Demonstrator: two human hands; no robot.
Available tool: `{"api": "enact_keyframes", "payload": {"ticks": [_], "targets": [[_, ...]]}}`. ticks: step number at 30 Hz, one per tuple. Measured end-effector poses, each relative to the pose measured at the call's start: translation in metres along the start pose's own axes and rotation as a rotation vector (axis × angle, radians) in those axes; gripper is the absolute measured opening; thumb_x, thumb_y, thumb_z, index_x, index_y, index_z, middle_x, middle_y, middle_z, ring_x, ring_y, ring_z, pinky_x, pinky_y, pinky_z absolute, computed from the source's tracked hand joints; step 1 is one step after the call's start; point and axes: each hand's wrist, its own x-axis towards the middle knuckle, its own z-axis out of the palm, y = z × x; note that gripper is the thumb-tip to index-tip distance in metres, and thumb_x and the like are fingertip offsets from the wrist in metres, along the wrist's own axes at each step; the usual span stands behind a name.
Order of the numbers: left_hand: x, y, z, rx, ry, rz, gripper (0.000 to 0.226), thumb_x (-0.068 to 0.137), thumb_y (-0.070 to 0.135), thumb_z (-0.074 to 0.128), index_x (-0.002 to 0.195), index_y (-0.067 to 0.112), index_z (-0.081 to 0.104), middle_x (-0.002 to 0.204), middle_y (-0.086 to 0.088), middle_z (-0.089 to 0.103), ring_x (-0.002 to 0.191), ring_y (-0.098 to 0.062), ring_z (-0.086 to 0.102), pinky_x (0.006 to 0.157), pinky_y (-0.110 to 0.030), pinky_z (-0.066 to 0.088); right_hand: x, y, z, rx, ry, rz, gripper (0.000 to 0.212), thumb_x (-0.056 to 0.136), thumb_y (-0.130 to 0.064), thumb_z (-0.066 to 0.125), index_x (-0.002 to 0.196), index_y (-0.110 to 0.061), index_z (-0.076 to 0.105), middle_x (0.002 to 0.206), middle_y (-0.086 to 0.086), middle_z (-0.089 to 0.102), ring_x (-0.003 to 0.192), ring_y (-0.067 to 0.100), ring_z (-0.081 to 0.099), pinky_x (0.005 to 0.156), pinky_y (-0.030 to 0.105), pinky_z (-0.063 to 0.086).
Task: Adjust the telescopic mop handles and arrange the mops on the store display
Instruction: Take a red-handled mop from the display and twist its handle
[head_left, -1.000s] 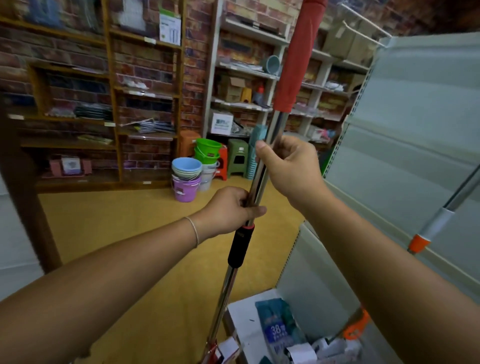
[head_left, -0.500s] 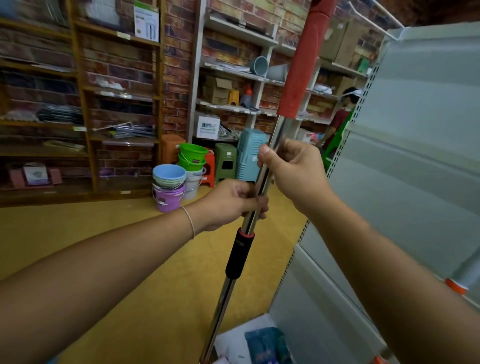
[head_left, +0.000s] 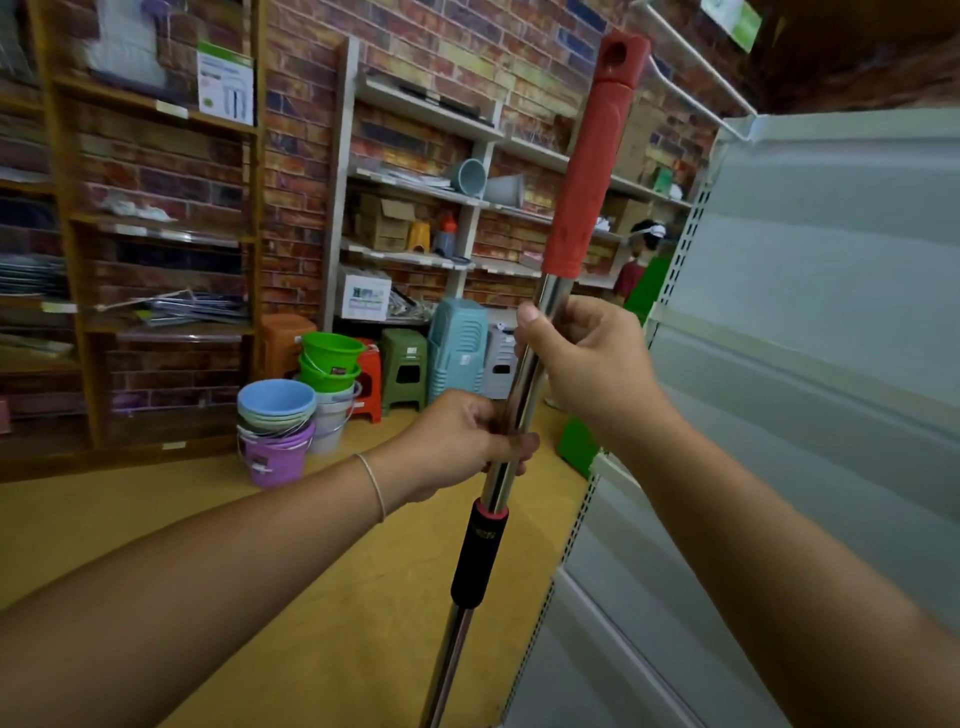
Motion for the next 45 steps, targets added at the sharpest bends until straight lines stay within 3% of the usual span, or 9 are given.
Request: {"api": "enact_keyframes", "payload": {"ticks": [3, 8, 12, 19, 24, 32, 36, 39, 45], "targets": [[0.022, 0.001, -0.007, 0.013, -0.044, 0.031, 0.005, 0.086, 0.011, 0.070, 0.087, 0.006, 0.069, 0.092, -0.020, 0.073, 0.080, -0.025, 0.072, 0.060, -0.021, 0.052, 0.014, 0.004, 0.005, -0.007, 0.016, 0.026, 0.036, 0.093, -0.040, 0.063, 0.091, -0.005, 0.067, 0.074, 0.017, 0.069, 0.056, 0.022, 0.060, 0.055, 0.042, 0.054], [0.062, 0.000, -0.019, -0.107, -0.150, 0.100, 0.007, 0.090, 0.012, 0.066, 0.085, 0.007, 0.068, 0.082, -0.011, 0.071, 0.080, -0.026, 0.070, 0.090, -0.046, 0.054, 0.041, 0.007, 0.011, -0.058, 0.088, 0.033, 0.033, 0.094, -0.037, 0.063, 0.088, -0.005, 0.068, 0.072, 0.007, 0.072, 0.053, 0.012, 0.060, 0.054, 0.034, 0.051], [0.097, 0.001, -0.031, -0.142, -0.237, 0.143, 0.010, 0.090, 0.014, 0.065, 0.087, 0.005, 0.066, 0.077, -0.008, 0.070, 0.075, -0.021, 0.069, 0.083, -0.041, 0.054, 0.068, 0.004, 0.019, -0.065, 0.146, 0.076, 0.026, 0.094, -0.031, 0.064, 0.088, -0.006, 0.069, 0.069, 0.006, 0.071, 0.058, 0.019, 0.066, 0.055, 0.037, 0.056], [0.156, 0.015, -0.054, -0.139, -0.389, 0.179, 0.012, 0.092, 0.011, 0.062, 0.081, 0.008, 0.065, 0.077, -0.008, 0.069, 0.076, -0.020, 0.068, 0.069, -0.027, 0.054, 0.115, -0.002, 0.036, -0.101, 0.281, 0.161, 0.018, 0.095, -0.025, 0.063, 0.088, -0.009, 0.068, 0.082, 0.016, 0.071, 0.050, 0.002, 0.057, 0.046, 0.019, 0.046], [0.191, 0.020, -0.062, -0.192, -0.511, 0.169, 0.009, 0.089, 0.006, 0.066, 0.089, -0.002, 0.067, 0.081, -0.015, 0.068, 0.079, -0.028, 0.069, 0.077, -0.037, 0.060, 0.139, -0.005, 0.043, -0.181, 0.406, 0.224, 0.014, 0.094, -0.024, 0.064, 0.083, -0.017, 0.068, 0.085, 0.010, 0.074, 0.079, 0.021, 0.072, 0.068, 0.032, 0.059], [0.218, 0.033, -0.056, -0.178, -0.582, 0.201, 0.007, 0.085, -0.004, 0.067, 0.091, -0.004, 0.066, 0.080, -0.017, 0.068, 0.079, -0.030, 0.070, 0.085, -0.050, 0.057, 0.150, -0.006, 0.044, -0.264, 0.549, 0.280, 0.032, 0.096, -0.035, 0.059, 0.088, -0.005, 0.067, 0.089, 0.018, 0.073, 0.087, 0.035, 0.071, 0.082, 0.052, 0.058], [0.226, 0.035, -0.055, -0.161, -0.618, 0.206, 0.009, 0.085, -0.001, 0.068, 0.093, -0.003, 0.067, 0.086, -0.023, 0.070, 0.087, -0.037, 0.070, 0.087, -0.051, 0.056, 0.156, -0.005, 0.040, -0.271, 0.582, 0.302, 0.027, 0.097, -0.033, 0.059, 0.089, -0.009, 0.068, 0.090, 0.015, 0.074, 0.088, 0.031, 0.072, 0.078, 0.043, 0.060], [0.234, 0.035, -0.054, -0.143, -0.638, 0.204, 0.010, 0.084, 0.003, 0.070, 0.093, -0.001, 0.068, 0.089, -0.023, 0.072, 0.091, -0.039, 0.070, 0.090, -0.051, 0.055, 0.160, -0.003, 0.037, -0.303, 0.603, 0.292, 0.023, 0.096, -0.031, 0.061, 0.091, -0.011, 0.069, 0.087, 0.012, 0.074, 0.080, 0.027, 0.072, 0.062, 0.028, 0.057], [0.237, 0.025, -0.053, -0.105, -0.644, 0.209, 0.009, 0.082, 0.001, 0.072, 0.090, 0.001, 0.069, 0.088, -0.021, 0.073, 0.086, -0.032, 0.072, 0.089, -0.047, 0.056, 0.172, -0.005, 0.033, -0.303, 0.644, 0.240, 0.034, 0.094, -0.037, 0.063, 0.088, -0.005, 0.071, 0.071, 0.015, 0.066, 0.039, 0.003, 0.046, 0.038, 0.017, 0.038]]}}
